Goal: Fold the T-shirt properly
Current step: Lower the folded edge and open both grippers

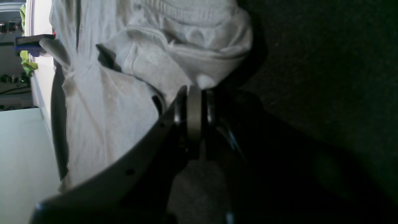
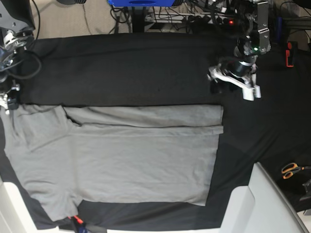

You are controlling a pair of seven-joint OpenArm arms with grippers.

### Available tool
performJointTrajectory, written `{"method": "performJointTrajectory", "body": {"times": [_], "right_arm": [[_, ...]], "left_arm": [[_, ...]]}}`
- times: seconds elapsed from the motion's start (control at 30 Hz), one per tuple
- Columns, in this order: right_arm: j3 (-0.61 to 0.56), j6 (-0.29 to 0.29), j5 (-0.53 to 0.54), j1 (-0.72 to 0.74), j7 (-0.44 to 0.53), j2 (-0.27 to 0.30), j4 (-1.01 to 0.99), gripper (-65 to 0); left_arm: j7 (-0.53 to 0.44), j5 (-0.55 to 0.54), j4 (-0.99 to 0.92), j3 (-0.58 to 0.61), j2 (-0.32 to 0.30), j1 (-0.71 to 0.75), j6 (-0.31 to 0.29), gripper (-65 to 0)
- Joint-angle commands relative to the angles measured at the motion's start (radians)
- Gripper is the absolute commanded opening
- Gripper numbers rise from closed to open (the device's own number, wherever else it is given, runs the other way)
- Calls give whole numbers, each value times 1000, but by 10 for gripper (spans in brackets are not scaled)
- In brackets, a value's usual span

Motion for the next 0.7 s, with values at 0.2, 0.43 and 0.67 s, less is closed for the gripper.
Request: {"method": "performJointTrajectory", "body": {"times": [0.2, 0.43, 0.67], "right_arm": [[-3, 4, -5, 5, -6, 15, 7, -642], [-2, 4, -7, 2, -44, 23, 13, -350], [15, 3, -4, -35, -43, 17, 14, -240]], "left_arm": [[-16, -77, -51, -22, -24, -19, -4, -248], [-16, -77, -48, -22, -24, -17, -4, -248], [-16, -77, -47, -23, -24, -19, -4, -248]]}}
